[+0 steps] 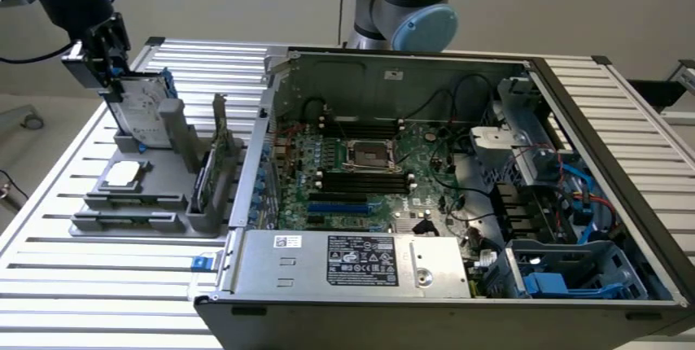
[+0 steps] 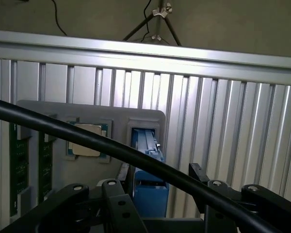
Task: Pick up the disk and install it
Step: 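Pick up the disk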
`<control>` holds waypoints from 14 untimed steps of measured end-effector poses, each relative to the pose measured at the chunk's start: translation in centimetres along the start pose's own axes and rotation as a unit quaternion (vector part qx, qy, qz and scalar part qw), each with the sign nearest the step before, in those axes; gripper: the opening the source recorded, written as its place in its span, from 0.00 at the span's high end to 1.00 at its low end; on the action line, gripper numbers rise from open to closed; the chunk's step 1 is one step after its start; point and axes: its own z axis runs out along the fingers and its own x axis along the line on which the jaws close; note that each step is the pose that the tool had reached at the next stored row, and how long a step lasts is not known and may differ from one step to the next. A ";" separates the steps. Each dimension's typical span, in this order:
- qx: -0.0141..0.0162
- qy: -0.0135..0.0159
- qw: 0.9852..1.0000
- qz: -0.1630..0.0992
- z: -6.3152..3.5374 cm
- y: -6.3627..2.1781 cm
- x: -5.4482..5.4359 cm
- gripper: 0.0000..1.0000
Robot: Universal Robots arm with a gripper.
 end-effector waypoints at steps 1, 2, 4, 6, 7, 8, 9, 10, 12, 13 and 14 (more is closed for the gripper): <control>0.000 0.000 1.000 0.000 0.00 -0.01 0.0 0.40; 0.000 0.001 1.000 0.000 0.01 -0.02 0.0 0.40; 0.000 0.001 1.000 0.000 0.04 -0.03 0.0 0.40; 0.000 0.001 1.000 0.000 0.05 -0.04 0.0 0.40; 0.000 0.001 1.000 0.000 0.06 -0.04 0.0 0.40; 0.000 0.001 1.000 0.000 0.08 -0.04 0.0 0.40; 0.000 0.001 1.000 0.000 0.09 -0.04 0.0 0.40; 0.000 0.001 1.000 0.000 0.09 -0.04 0.0 0.40; 0.000 0.001 1.000 0.000 0.10 -0.04 0.0 0.40; 0.000 0.001 1.000 0.000 0.10 -0.04 0.0 0.42; 0.000 0.001 1.000 0.000 0.10 -0.04 0.0 0.42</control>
